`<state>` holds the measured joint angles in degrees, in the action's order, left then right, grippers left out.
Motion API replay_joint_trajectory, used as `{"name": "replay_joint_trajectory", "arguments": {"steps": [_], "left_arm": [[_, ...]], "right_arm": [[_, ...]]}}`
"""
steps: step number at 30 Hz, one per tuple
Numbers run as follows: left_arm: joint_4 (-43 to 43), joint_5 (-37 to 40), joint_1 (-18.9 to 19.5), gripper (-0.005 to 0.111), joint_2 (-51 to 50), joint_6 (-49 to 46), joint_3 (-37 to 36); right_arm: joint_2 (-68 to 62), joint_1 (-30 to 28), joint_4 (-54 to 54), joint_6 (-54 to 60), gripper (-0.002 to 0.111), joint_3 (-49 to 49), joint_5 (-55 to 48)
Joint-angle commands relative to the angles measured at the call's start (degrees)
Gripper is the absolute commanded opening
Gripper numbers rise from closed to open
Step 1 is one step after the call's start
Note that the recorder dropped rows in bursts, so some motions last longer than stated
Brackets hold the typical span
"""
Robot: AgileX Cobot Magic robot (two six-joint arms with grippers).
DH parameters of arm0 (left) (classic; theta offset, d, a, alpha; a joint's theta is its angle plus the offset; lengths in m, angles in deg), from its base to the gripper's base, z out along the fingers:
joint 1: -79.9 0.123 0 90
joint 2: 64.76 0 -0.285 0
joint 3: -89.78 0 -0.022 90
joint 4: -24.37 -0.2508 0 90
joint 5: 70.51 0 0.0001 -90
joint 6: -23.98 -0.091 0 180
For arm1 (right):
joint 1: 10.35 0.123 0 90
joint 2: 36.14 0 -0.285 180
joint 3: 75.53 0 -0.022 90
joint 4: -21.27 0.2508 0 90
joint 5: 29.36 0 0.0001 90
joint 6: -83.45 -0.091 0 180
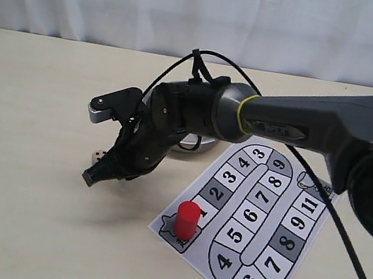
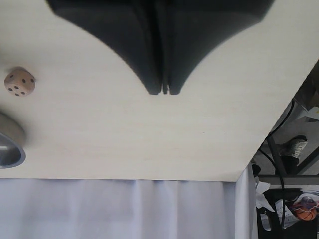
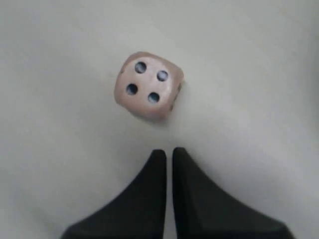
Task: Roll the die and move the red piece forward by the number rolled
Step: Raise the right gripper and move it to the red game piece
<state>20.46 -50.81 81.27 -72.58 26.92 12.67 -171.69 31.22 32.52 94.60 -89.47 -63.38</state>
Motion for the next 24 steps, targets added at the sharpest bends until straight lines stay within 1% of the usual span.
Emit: {"name": "replay_joint_trajectory", "arguments": {"steps": [1,4,5,7,11,15,16,17,18,22,23,24], "left_arm": [[0.07,-0.76,-0.01,0.0,0.03,0.32,-0.11],[-0.03,-0.76,-0.01,0.0,0.03,0.32,-0.11],[-0.03,-0.76,-0.01,0.0,0.03,0.32,-0.11],[-0.03,-0.76,-0.01,0.0,0.03,0.32,-0.11],[-0.03,-0.76,-0.01,0.0,0.03,0.32,-0.11],[0.07,-0.76,-0.01,0.0,0.03,0.32,-0.11],[0.07,-0.76,-0.01,0.0,0.03,0.32,-0.11],[0.07,-0.76,-0.01,0.0,0.03,0.32,-0.11],[0.07,-0.76,-0.01,0.0,0.03,0.32,-0.11],[0.07,-0.76,-0.01,0.0,0.03,0.32,-0.11],[0.07,-0.76,-0.01,0.0,0.03,0.32,-0.11],[0.07,-0.76,-0.01,0.0,0.03,0.32,-0.11]], "right_arm": [[5.65,-0.25,-2.09,0.37,0.004,-0.16,-7.34],[10.6,-1.1,-2.87,3.33,0.004,-0.04,-15.12],[12.09,-1.81,-2.87,3.33,0.004,0.4,-15.68],[16.15,-3.15,-2.99,3.45,0.004,3.53,-15.29],[26.93,-6.03,-3.18,6.41,0.004,16.46,-10.8],[29.37,-6.27,-3.18,5.53,0.004,22.39,-5.35],[29.25,-6.27,-3.18,5.53,0.007,23.98,-4.89],[28.79,-6.27,-3.18,5.53,0.012,24.69,-4.89],[28.15,-6.27,-3.18,5.53,0.024,25.33,-5.0],[26.89,-6.14,-0.91,5.94,0.057,25.82,-5.22],[26.48,-6.14,0.38,6.71,0.065,25.82,-5.1],[26.37,-6.14,1.21,7.53,0.07,25.82,-4.9]]}}
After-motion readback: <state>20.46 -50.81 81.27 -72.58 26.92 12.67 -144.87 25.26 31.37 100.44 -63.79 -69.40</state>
